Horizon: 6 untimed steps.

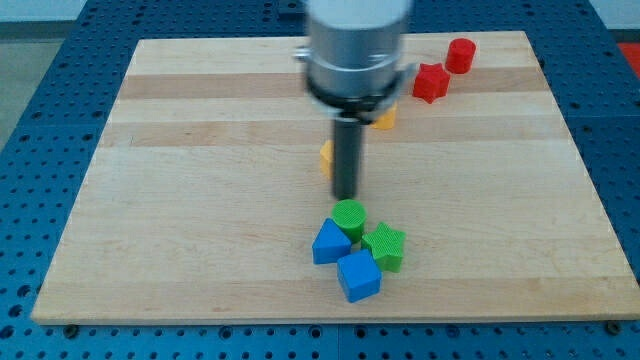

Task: Push the yellow hexagon slightly right

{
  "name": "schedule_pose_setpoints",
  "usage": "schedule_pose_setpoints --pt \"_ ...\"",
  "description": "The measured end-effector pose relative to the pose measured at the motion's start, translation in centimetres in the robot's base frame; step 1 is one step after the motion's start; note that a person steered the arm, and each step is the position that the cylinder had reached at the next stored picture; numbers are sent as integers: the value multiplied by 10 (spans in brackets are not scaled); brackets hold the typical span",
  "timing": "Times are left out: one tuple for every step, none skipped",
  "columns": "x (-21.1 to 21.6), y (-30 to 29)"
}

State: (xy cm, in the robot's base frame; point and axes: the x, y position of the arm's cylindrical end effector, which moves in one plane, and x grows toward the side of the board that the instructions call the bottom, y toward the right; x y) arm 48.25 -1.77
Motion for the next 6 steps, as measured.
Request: schedule_pose_setpoints --pt "-12 -19" --pt "-37 -11" --pt "-56 6" --pt "-57 33" --pt "-55 20" --pt "-2 -6"
